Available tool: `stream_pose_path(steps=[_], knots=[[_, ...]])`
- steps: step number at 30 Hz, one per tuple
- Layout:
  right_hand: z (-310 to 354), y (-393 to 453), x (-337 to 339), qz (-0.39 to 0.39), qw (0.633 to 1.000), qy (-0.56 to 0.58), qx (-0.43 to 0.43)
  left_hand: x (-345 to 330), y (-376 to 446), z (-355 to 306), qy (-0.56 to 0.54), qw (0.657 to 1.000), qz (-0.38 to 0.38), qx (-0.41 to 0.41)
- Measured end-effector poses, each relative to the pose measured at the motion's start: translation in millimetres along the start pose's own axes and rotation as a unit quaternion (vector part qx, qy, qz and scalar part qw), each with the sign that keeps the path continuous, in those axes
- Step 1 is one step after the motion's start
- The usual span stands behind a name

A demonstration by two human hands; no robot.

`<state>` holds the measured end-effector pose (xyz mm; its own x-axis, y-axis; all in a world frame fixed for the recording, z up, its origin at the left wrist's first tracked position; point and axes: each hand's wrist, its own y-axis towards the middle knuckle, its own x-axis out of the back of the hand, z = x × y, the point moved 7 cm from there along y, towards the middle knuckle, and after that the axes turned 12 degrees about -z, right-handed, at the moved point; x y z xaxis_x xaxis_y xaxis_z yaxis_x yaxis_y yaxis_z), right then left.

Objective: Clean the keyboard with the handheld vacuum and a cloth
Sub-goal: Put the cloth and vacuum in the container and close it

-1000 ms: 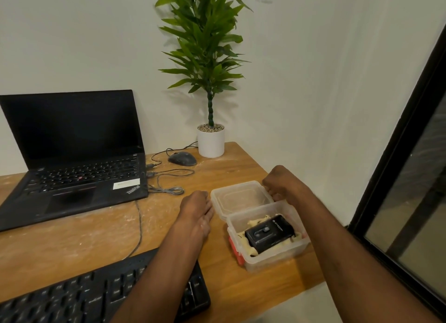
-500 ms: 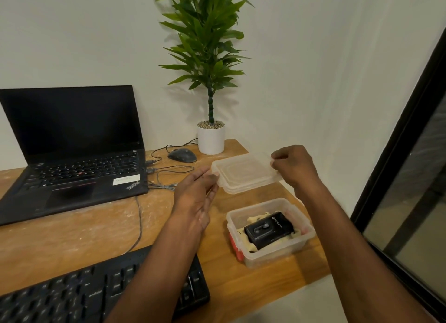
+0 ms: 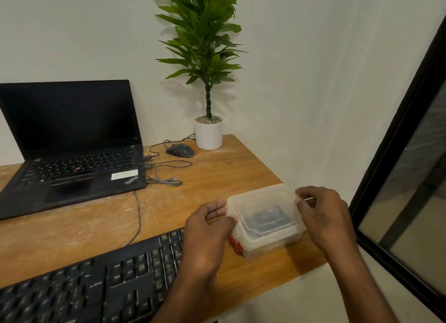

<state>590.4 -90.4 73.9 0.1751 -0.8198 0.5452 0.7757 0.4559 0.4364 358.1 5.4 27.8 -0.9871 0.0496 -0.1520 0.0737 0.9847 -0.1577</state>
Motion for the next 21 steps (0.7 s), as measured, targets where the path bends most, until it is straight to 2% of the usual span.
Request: stream_pose_path(steps=[15, 21], knots=[[-7, -6, -15, 0.02, 1.0, -0.005, -0.012, 1, -3, 2, 0.064, 0.998, -0.019, -0.012], [-19, -6, -18, 0.038, 0.996, 0.073, -0.039, -2, -1, 7, 0.1, 0.995, 0.024, 0.012]])
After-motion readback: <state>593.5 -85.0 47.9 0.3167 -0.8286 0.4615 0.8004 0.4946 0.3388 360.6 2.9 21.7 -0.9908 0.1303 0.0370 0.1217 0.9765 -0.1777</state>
